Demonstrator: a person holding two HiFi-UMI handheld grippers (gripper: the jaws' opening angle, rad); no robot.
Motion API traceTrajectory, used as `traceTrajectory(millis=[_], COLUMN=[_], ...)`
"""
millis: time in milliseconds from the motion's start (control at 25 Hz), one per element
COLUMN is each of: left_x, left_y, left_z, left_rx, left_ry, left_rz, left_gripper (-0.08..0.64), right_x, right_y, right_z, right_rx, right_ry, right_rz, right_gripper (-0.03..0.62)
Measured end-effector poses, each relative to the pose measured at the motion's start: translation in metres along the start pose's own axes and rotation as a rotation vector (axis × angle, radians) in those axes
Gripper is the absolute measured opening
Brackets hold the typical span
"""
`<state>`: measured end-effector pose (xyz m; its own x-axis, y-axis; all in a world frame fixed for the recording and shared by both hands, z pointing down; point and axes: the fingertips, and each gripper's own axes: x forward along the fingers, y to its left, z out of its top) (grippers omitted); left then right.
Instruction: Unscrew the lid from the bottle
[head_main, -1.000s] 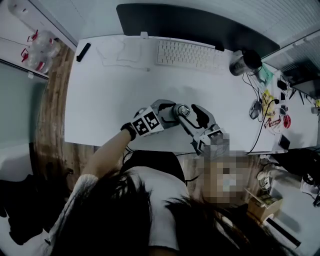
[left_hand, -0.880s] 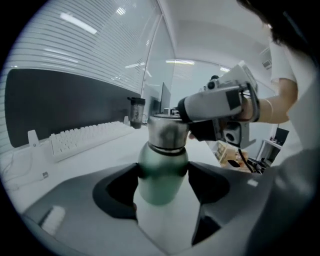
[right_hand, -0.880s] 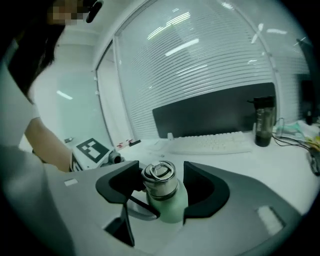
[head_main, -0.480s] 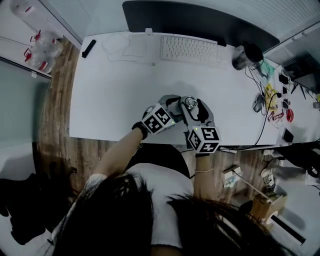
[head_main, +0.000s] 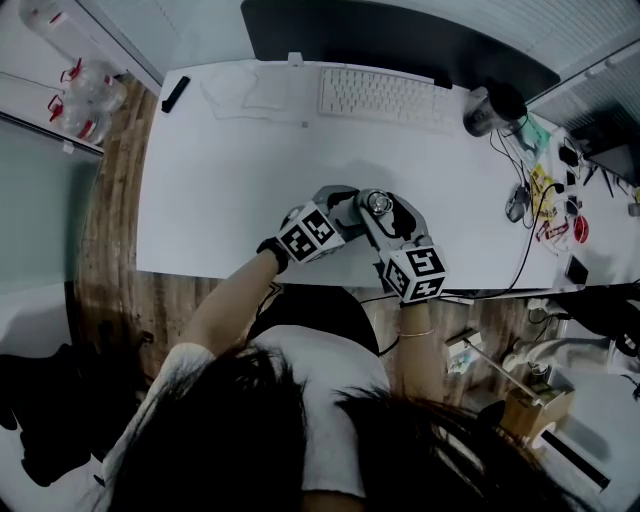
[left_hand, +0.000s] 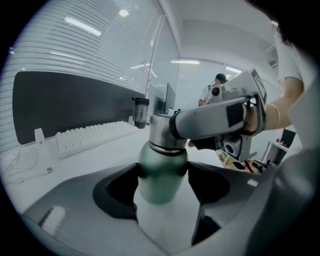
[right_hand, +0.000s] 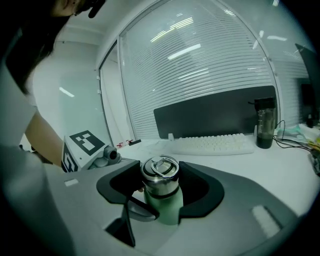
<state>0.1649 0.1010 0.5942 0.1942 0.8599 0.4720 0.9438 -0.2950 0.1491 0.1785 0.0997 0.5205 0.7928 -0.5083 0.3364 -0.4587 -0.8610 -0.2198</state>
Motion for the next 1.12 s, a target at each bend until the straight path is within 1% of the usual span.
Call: traceTrajectory(millis=[120, 240, 560, 760, 920, 1120], left_x=[-0.001, -0.001, -0.002, -0.003, -0.004, -0.001], left_y=[0.001, 0.001, 0.003, 0.003, 0.004, 0.008], left_z=[-0.001, -0.001, -0.002, -0.001, 0.000, 0.001], left_rx=[0.013, 0.031, 0.091, 0.131, 0.135, 0.110], left_ry=[0.000, 0.001, 0.007, 0.019, 0.020, -0.007], left_rz=[-0.025, -0.064, -0.197, -0.275, -0.323, -0.333], left_gripper=[0.365, 0.365, 0.365, 0.365, 0.365, 0.367], right_x=[0.001, 0.001, 0.002, 0.002, 0.004, 0.005], right_y=[0.001, 0.003, 0.008, 0.011, 0.012, 0.007], right_z=[0.000, 0.000, 0.000, 0.001, 0.006, 0.016], right_rx=[-0.022, -0.048, -0.143, -0.178, -0.182, -0.153], right_ry=[0.009, 0.016, 0.047, 0.085, 0.115, 0.104], right_rz=[0.078, 0.174, 0.463, 0.609, 0.690, 0.712], right_gripper=[0.241, 0.241, 0.241, 0.241, 0.241, 0.241])
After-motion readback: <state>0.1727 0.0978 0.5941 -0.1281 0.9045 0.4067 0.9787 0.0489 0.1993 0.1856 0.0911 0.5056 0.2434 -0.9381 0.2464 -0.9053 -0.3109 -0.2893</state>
